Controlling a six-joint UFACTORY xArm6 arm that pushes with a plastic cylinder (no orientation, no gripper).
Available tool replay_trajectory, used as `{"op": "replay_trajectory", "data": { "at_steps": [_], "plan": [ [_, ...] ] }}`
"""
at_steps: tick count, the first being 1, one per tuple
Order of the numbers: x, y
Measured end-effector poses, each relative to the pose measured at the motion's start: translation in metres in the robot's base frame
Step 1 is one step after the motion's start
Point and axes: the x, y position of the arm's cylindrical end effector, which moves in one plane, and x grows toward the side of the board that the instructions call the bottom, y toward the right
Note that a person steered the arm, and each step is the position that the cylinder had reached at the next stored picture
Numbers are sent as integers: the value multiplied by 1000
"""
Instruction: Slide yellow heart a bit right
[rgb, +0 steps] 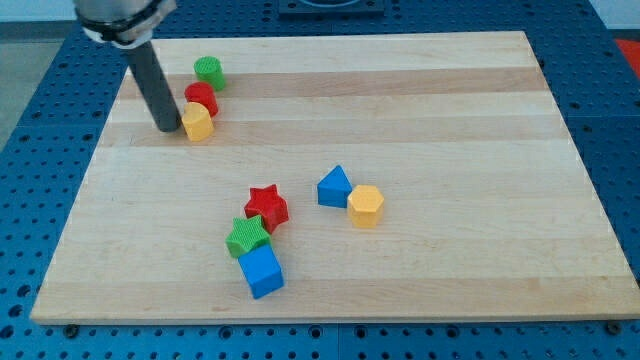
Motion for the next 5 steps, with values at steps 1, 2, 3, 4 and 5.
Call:
{"op": "replay_trajectory", "data": {
  "at_steps": [1, 2, 3, 4, 5],
  "plan": [
    [0, 48],
    [0, 95],
    [-20, 106],
    [-41, 126],
    [-39, 141]
  ]
}}
